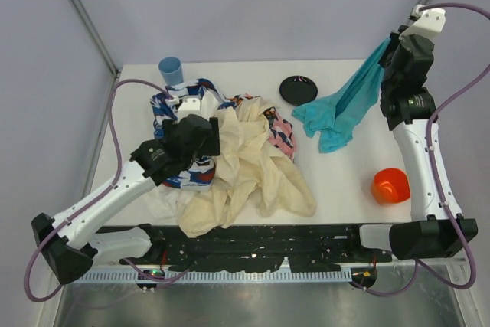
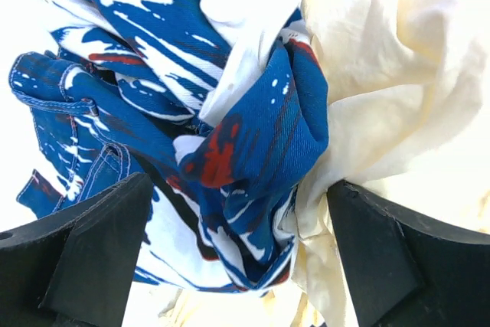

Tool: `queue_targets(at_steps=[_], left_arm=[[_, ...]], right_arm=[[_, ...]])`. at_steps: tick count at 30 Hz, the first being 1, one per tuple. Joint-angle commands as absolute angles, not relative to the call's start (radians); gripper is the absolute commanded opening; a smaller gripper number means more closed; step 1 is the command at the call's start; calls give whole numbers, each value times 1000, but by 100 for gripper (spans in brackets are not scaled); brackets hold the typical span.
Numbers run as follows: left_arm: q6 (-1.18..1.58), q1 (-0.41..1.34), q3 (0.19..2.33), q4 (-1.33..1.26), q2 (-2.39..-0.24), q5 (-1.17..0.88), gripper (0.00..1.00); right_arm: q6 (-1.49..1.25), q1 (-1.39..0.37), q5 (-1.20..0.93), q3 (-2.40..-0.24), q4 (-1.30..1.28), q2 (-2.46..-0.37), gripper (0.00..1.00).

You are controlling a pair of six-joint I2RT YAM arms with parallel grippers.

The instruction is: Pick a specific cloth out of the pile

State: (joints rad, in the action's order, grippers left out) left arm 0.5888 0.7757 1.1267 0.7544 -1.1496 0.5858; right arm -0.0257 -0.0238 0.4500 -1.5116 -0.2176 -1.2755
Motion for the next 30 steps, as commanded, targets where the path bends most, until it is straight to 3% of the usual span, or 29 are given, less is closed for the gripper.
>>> queue_targets(at_steps=[1,6,8,9,17,21,22,23,25,30], left_arm=[[584,769,1098,692,-1049,545,100],[587,770,1060,670,-999,499,100],[594,769,1054,675,-982,503,100],[597,770,1045,670,-973,502,100],[604,769,989,649,-882,495,100],[624,769,976,666,-864,543,100],[629,769,976,672,-865,548,100],[632,769,976,679,-865,546,100],[637,769,979,684,-873,541,100],[660,769,985,703,-897,557,100]], right_arm=[[-118,-20,313,-1477,-169,-1299,6],[-219,-18,255,-1343,-147,-1367,6],[-258,-18,186,-1270,-100,-1384,10],[-262,-20,154,-1223,-71,-1391,18],[-409,-17,63,-1062,-37,-1590,16],[-393,-14,46,-1089,-102,-1628,39],[-393,-15,46,-1100,-115,-1623,52],[-387,-14,46,-1129,-162,-1609,57],[-358,-14,57,-1181,-236,-1576,92],[-321,-14,175,-1272,-379,-1403,95]])
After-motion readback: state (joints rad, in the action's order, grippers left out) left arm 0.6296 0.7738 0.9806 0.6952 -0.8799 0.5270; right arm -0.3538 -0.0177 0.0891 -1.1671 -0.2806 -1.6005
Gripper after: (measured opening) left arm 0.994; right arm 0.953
